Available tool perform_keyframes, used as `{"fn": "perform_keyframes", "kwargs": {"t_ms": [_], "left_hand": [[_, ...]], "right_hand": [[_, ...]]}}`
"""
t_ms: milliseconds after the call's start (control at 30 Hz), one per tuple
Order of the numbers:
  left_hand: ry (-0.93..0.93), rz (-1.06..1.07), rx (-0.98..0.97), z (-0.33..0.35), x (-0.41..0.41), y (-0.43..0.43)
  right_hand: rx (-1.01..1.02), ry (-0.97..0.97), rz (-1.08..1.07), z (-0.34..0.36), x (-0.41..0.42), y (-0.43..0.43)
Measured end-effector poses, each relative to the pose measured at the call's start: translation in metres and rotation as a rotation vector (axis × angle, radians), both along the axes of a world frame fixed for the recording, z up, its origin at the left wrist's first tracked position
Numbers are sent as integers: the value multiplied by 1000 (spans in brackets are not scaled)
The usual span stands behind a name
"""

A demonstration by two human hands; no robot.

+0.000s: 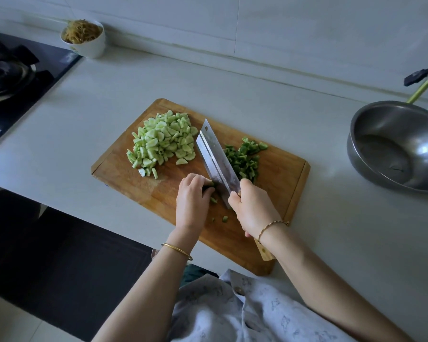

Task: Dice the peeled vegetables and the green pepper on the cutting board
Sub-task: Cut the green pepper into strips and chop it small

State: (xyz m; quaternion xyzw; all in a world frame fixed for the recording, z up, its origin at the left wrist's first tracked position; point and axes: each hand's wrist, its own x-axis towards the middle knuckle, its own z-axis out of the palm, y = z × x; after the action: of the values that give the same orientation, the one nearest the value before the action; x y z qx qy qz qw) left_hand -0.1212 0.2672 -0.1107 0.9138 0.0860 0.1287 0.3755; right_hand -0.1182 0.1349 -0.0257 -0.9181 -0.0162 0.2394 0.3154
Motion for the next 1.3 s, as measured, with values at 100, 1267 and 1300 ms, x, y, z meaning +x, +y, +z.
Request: {"fn": "perform_keyframes", "kwargs": {"t_ms": [100,1267,1300], "left_hand": [[-2,-2,-4,-1,0,0],[129,-18,36,4,-5,1],[128,-20,35,4,-5,1]], "right_hand": [[-17,2,-22,-1,-1,4],[124,-103,-68,-14,-3,-6],[118,-102,-62,-16,-3,-6]]}}
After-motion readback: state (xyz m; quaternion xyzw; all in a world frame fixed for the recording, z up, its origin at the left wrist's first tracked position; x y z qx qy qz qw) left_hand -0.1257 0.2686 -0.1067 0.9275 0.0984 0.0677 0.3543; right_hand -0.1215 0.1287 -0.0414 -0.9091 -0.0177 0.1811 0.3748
